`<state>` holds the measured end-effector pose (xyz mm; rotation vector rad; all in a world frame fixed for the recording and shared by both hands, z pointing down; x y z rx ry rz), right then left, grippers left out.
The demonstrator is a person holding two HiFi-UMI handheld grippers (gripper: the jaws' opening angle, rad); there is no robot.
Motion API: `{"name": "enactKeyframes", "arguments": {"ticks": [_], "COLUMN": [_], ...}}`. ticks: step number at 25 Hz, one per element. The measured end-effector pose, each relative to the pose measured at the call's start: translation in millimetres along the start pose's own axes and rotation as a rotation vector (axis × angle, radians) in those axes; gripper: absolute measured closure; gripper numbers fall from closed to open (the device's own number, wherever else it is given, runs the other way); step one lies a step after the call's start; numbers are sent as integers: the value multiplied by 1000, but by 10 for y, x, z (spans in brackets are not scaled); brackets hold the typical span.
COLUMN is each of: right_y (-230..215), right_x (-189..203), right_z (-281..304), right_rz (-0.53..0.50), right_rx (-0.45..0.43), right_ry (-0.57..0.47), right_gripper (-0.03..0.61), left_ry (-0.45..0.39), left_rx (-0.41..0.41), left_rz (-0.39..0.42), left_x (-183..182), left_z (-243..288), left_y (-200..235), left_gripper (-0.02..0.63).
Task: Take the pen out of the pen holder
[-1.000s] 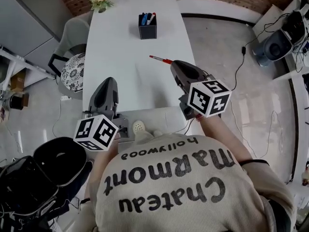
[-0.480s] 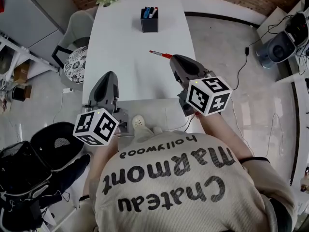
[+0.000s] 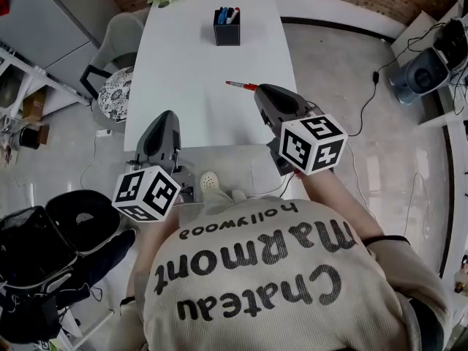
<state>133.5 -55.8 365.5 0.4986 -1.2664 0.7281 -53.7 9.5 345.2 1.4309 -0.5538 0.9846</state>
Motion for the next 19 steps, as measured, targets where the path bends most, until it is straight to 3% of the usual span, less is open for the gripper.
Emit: {"name": "enactKeyframes", "arguments": {"ticks": [19], "right_y": [40], "right_x": [132], "right_z": [-19], "right_rz": [-12], "right_rx": [-18], "right_ry": [22], "right_gripper": [549], "left_ry": [15], "left_rx": [-4], "left_rz": [-6], "left_x": [144], "left_z": [-28], "left_y": [4], "left_gripper": [612]}}
Point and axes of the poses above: the fingertips, and each gripper's own axes: z forward along the fingers, y to its left, x out of its underside, the point moved 1 cm from there along -z, backward along the fingers, and after that the axes turned 13 degrees about -z, right-handed, at the moved point
